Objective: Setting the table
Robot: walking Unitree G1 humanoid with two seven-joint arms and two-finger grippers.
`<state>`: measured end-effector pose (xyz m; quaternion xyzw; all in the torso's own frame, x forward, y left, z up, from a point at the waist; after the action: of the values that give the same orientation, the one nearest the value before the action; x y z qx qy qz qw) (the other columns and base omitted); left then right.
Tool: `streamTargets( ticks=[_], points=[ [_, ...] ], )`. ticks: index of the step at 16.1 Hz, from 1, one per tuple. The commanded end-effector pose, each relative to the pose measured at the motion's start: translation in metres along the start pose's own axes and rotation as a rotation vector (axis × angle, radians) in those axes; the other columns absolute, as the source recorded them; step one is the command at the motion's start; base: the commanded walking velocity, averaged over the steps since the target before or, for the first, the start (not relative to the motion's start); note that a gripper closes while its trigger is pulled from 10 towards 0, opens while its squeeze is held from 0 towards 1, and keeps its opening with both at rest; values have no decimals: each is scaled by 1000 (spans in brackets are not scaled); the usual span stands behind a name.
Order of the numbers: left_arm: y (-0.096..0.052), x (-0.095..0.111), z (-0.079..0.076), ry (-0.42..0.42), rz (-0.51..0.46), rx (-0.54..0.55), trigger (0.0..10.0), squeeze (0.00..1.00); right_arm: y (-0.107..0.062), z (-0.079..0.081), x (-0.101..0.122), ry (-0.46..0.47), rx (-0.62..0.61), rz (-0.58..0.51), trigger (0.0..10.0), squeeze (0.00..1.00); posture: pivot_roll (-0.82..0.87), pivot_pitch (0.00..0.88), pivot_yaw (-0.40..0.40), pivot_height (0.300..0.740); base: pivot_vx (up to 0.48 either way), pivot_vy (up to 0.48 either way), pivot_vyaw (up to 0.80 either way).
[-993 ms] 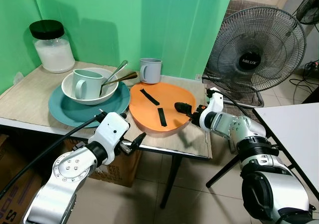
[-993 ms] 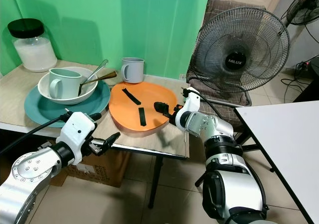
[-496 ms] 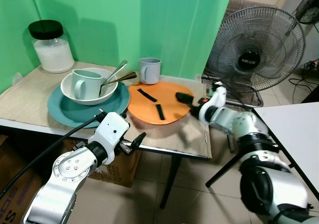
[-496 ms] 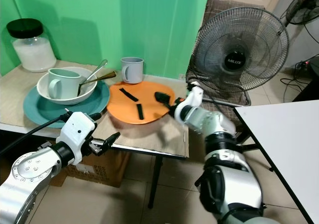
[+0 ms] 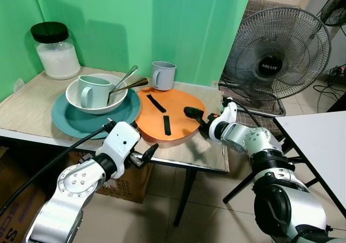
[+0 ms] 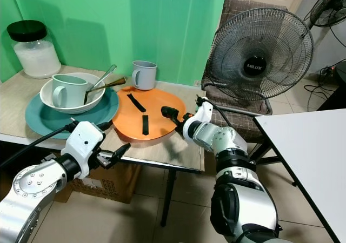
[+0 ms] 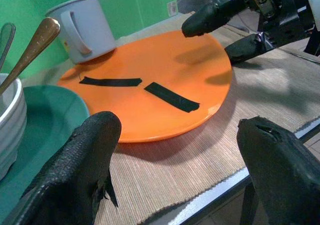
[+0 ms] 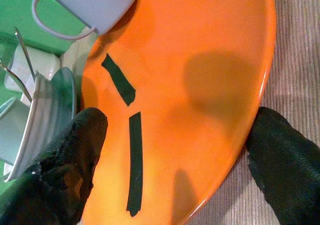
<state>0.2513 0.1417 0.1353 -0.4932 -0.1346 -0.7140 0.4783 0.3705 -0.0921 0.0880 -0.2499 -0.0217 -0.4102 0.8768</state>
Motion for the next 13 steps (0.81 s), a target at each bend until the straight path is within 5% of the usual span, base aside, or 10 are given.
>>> streamTargets(
  ticks=[1, 4, 8, 13],
  points=[
    [2, 2, -3, 3, -6, -9, 10000, 0, 2, -11, -12, 43, -32, 36, 10000, 0, -4, 0, -114, 740, 0, 0, 0],
    [2, 3, -2, 3, -7, -6, 10000, 0, 4, -3, -12, 58, 9, 34, 10000, 0, -4, 0, -114, 740, 0, 0, 0],
    [2, 3, -1, 9, -9, -5, 10000, 0, -1, 35, 4, 155, 215, 14, 10000, 0, 1, 0, -113, 740, 0, 0, 0],
    [3, 5, 2, 17, -15, -2, 10000, 0, 8, 13, -17, 97, 65, 69, 10000, 0, 14, 0, -113, 740, 0, 0, 0]
  ],
)
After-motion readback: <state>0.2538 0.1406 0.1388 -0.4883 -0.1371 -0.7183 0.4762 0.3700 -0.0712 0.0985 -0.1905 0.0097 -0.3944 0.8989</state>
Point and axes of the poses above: a point about 5 cm out from each wrist's last joint towards the gripper, its own y axis pointing out of the wrist towards the gripper, its own x axis along the axis of the wrist's last joint, z = x × y, the point moved 2 cm from there along y, pointing out of the wrist towards the gripper, and after that the axes turned 12 degrees about y, right-handed, at the moved point
